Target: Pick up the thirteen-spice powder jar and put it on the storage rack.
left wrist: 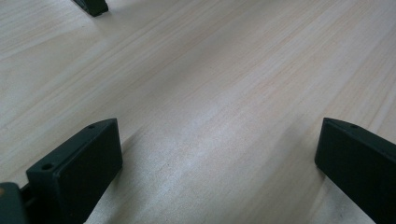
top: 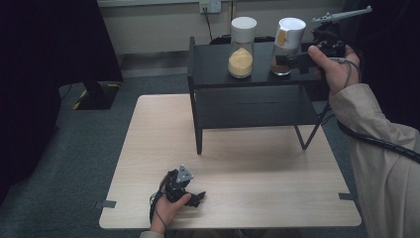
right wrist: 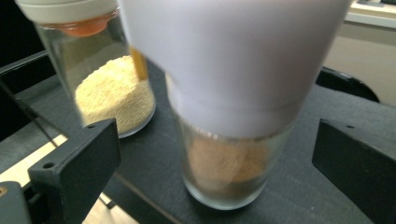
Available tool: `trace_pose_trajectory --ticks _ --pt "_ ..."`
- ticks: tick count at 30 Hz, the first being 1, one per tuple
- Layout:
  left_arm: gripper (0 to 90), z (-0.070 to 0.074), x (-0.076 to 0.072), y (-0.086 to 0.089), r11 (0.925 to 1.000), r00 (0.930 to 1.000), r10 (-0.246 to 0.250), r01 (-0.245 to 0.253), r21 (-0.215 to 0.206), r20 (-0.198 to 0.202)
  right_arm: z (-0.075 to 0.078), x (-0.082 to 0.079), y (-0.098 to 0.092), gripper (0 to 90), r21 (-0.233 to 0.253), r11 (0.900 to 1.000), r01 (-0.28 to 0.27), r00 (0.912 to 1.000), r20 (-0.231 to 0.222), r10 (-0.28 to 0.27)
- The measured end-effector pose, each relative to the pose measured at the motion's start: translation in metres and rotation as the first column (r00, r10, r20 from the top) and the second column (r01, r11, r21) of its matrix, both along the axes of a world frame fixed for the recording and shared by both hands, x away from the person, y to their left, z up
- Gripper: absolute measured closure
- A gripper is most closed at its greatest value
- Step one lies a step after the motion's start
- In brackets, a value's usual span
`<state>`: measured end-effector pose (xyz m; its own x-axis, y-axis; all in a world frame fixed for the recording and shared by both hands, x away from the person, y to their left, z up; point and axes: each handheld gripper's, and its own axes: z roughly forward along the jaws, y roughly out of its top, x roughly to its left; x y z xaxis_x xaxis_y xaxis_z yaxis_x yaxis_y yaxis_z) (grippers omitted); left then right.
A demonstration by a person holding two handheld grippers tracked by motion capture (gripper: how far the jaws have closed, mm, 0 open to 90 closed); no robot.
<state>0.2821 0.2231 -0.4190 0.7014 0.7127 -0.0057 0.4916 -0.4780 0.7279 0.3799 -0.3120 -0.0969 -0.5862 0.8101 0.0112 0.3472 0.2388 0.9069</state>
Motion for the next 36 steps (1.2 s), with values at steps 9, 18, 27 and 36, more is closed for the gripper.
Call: trace_pose_trajectory --ticks 9,18,27,36 --pt "0.0 0.0 0.0 0.0 1.0 1.0 0.0 0.0 0.0 0.0 -0.012 -0.008 -0.006 0.0 0.02 1.0 -0.015 0.9998 -0.01 0.015" --pt "0.0 0.0 0.0 0.0 1.0 1.0 0.0 0.0 0.0 0.0 -0.025 -0.015 -0.008 0.0 0.019 0.999 -0.041 0.9989 -0.023 0.041" --pt "0.0 0.0 0.0 0.0 1.0 1.0 0.0 0.0 -0.001 0.001 -0.039 -0.027 -0.011 0.1 0.038 0.997 -0.063 0.9978 -0.018 0.063" --pt "0.0 0.0 0.0 0.0 1.0 1.0 0.001 -0.001 -0.001 0.0 -0.057 -0.038 -0.015 0.1 0.039 0.995 -0.088 0.9959 -0.018 0.089"
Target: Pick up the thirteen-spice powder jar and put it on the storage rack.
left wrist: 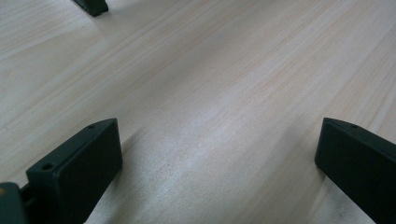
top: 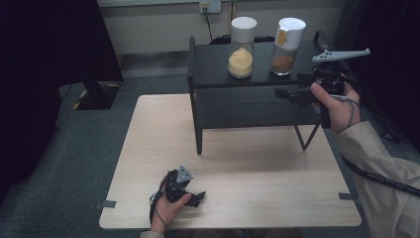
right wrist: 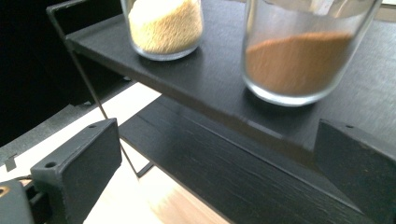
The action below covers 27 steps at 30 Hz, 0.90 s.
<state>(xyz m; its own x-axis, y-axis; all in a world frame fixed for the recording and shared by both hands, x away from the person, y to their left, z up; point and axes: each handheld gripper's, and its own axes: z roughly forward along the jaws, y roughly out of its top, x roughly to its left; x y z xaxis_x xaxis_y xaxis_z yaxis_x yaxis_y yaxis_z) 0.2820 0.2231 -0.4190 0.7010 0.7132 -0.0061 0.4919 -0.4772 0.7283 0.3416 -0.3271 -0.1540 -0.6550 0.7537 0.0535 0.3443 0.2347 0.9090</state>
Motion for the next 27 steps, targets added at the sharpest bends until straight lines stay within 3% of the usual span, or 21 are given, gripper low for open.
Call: trace_pose_trajectory --ticks 6,17,27 --pt "0.0 0.0 0.0 0.0 1.0 1.0 0.0 0.0 0.0 0.0 -0.016 -0.006 -0.003 0.2 0.009 1.0 -0.018 0.9997 -0.016 0.018" --pt "0.0 0.0 0.0 0.0 1.0 1.0 0.0 0.0 0.0 0.0 -0.064 -0.011 -0.007 0.2 0.028 0.998 -0.052 0.9967 -0.061 0.053" --pt "0.0 0.0 0.0 0.0 1.0 1.0 -0.001 0.001 0.001 0.0 -0.098 -0.013 -0.007 0.2 0.031 0.997 -0.076 0.9928 -0.09 0.078"
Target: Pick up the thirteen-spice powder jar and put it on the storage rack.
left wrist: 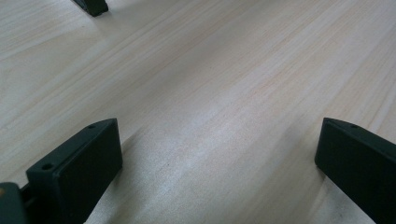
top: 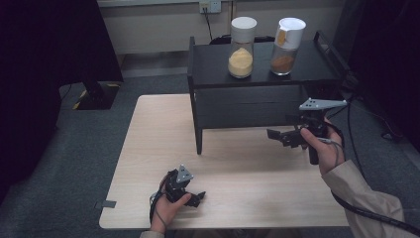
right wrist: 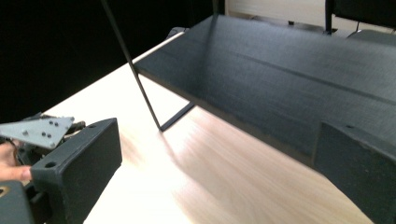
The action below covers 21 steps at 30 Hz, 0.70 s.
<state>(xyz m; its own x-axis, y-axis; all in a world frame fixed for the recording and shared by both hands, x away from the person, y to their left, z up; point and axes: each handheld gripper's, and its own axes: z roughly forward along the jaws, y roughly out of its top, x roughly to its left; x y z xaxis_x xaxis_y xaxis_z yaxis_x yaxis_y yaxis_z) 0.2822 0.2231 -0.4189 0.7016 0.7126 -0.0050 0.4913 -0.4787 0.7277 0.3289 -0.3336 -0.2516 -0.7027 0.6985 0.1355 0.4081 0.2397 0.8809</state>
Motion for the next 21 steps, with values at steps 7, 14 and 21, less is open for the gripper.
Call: trace_pose_trajectory --ticks 7,14,21 --pt "0.0 0.0 0.0 0.0 1.0 1.0 0.0 0.0 0.0 0.0 -0.021 -0.003 0.0 0.1 0.001 1.0 -0.014 0.9998 -0.01 0.014" --pt "0.0 0.0 0.0 0.0 1.0 1.0 0.0 0.0 0.0 0.001 -0.045 -0.009 -0.001 0.1 -0.003 1.0 -0.011 0.9999 -0.001 0.011" --pt "0.0 0.0 0.0 0.0 1.0 1.0 0.0 0.0 0.0 0.0 -0.066 -0.011 -0.007 0.2 0.013 1.0 -0.017 0.9998 -0.007 0.017"
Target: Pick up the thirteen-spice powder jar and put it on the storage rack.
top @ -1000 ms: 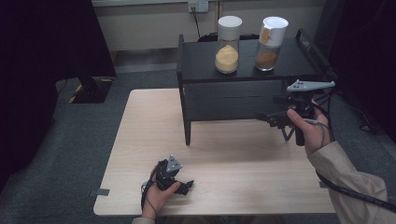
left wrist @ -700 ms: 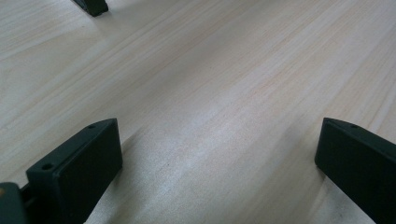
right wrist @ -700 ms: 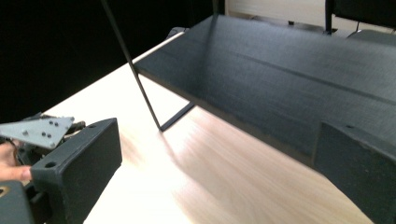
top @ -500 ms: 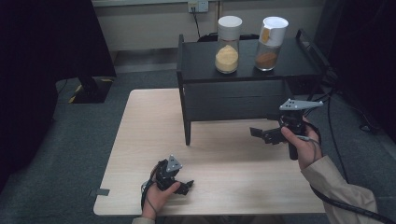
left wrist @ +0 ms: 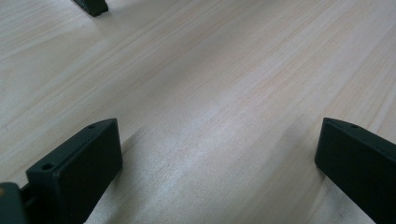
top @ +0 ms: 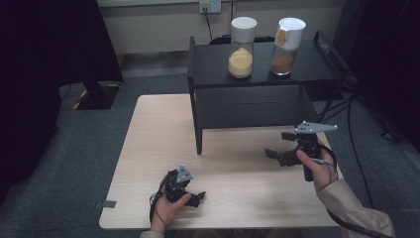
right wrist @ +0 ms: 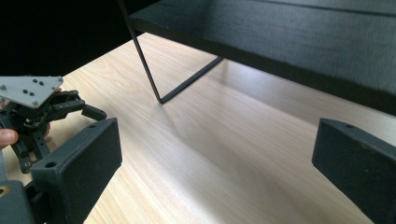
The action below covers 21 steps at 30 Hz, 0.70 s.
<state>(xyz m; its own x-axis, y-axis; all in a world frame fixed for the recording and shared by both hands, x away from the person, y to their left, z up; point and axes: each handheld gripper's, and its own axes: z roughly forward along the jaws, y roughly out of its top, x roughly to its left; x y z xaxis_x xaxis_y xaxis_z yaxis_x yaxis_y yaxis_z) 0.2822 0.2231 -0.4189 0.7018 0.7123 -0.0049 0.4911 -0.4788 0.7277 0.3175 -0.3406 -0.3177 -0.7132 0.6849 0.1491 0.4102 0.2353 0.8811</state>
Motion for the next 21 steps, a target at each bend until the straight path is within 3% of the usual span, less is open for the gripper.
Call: trace_pose_trajectory --ticks 21 --pt "0.0 0.0 0.0 0.0 1.0 1.0 0.0 0.0 0.0 0.0 -0.048 -0.006 -0.013 0.3 -0.054 0.998 -0.025 0.9994 -0.027 0.024"
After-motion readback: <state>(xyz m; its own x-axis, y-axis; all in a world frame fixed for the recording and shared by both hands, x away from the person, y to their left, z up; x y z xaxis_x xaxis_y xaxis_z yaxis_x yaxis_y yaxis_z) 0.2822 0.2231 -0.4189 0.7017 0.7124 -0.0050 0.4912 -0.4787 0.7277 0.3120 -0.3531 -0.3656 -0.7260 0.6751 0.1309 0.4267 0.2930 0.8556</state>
